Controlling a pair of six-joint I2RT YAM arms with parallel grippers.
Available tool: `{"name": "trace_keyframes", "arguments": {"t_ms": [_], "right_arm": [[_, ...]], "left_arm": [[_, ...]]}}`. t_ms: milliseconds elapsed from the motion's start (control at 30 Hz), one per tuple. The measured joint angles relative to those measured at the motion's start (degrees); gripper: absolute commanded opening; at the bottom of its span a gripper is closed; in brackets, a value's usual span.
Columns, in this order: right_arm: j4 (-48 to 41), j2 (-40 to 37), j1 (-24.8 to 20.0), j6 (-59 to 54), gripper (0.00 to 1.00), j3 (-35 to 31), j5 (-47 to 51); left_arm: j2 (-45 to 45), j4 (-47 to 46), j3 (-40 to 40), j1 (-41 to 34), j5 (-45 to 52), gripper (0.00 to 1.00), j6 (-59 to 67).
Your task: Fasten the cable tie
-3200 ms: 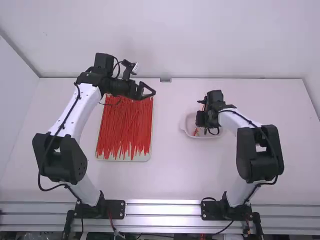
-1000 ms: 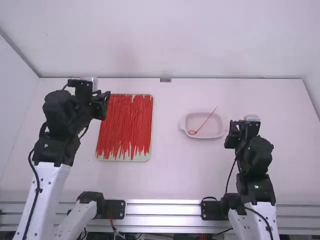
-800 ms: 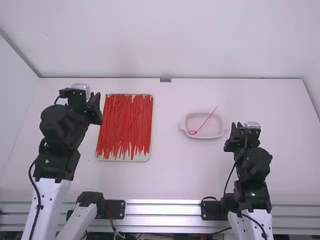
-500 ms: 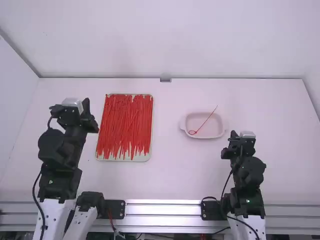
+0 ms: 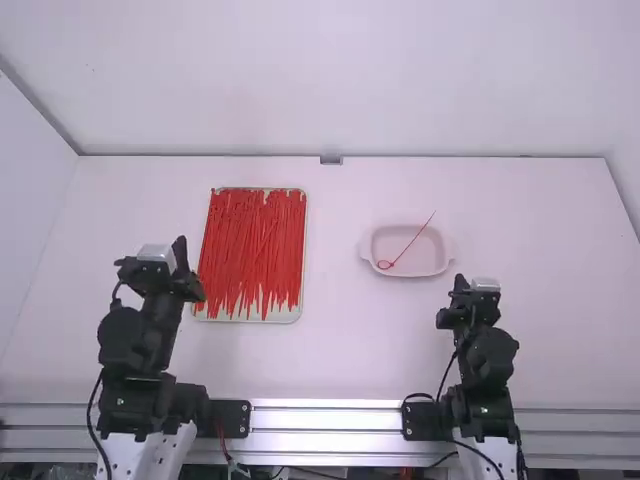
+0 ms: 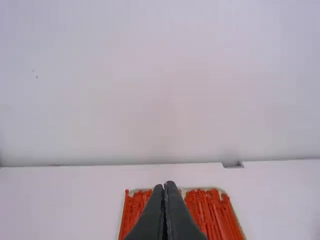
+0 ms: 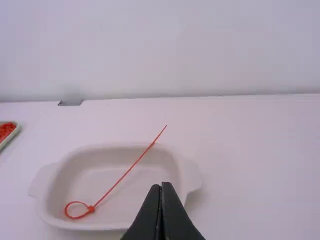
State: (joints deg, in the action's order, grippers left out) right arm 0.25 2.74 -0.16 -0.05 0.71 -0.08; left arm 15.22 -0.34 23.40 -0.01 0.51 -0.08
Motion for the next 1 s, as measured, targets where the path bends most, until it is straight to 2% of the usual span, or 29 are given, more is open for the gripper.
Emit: {"name": "trace_keyframes", "arguments": {"t_ms": [167,567,1000], "right_arm": [[0.02,-2.23,0.0,0.02,0.0,0.0,-0.02],[0.0,-2.23,0.0,-0.17,0.0,0.0,-0.04],[-0.02,-2.23,0.0,0.0,0.0,0.0,-0.04]], "left_arm": [[-4.52,0.0,-4.44,0.0,-0.22,0.0,0.0],[-13.99,0.0,-13.97,0.02,-0.37,0.0,0.02],[-14.75,0.0,-22.08,0.0,-0.39,0.0,0.0]]}}
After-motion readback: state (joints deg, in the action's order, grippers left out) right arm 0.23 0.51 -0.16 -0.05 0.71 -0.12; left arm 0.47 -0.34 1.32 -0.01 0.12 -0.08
